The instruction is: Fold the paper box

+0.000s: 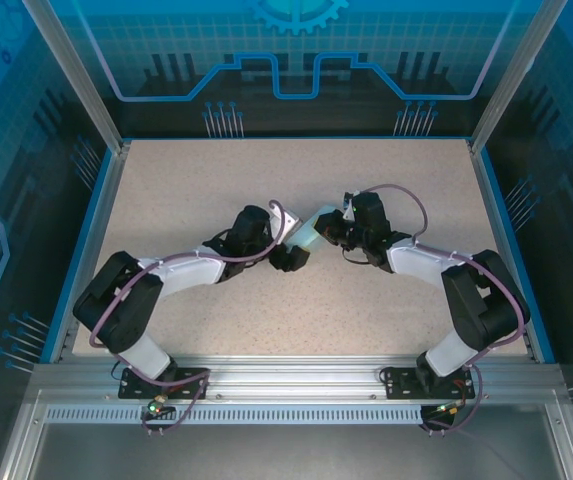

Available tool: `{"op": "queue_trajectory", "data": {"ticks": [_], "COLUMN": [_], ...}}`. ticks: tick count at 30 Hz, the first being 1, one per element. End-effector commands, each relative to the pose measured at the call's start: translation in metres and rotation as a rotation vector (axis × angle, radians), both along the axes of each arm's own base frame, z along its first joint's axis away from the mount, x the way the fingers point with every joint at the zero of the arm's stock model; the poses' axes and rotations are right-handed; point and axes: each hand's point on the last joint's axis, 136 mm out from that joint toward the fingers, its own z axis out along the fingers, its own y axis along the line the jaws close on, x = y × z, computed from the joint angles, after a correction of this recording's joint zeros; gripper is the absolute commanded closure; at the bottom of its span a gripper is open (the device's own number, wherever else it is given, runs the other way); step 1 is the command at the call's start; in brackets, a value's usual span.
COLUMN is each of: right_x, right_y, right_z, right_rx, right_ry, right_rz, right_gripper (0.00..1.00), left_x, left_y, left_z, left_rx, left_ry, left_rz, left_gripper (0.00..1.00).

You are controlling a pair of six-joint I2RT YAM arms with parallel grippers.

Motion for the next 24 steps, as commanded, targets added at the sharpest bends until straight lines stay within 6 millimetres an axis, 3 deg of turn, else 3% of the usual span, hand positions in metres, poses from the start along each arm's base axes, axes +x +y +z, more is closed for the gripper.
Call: {"op": "queue_trajectory", "data": {"ticks": [1, 5, 13, 24], "right_x": [-0.016, -0.015, -0.015, -0.012], "right_y": [-0.013, -0.012, -0.012, -0.010], "right_z": [-0.047, -0.045, -0.043, -0.031], "right_rx": [-0.141, -0.140, -0.139, -0.129], "right_ry": [0.101, 0.099, 0.094, 0.067], "right_rz": [-0.006, -0.005, -0.005, -0.002], "right_gripper": [0.92, 0.92, 0.92, 0.91], "left_x": [0.004, 0.003, 0.003, 0.000], "left_y": [-0.007, -0.011, -0.012, -0.012], "left_z": [0.002, -0.005, -0.015, -0.022], "left_rx": [0.000, 0.004, 0.022, 0.047], "left_ry": [-0.086, -0.091, -0.097, -0.097], "left_rz": [-0.036, -0.052, -0.063, -0.092], "left_gripper": [0.21, 0.30, 0.32, 0.54]}}
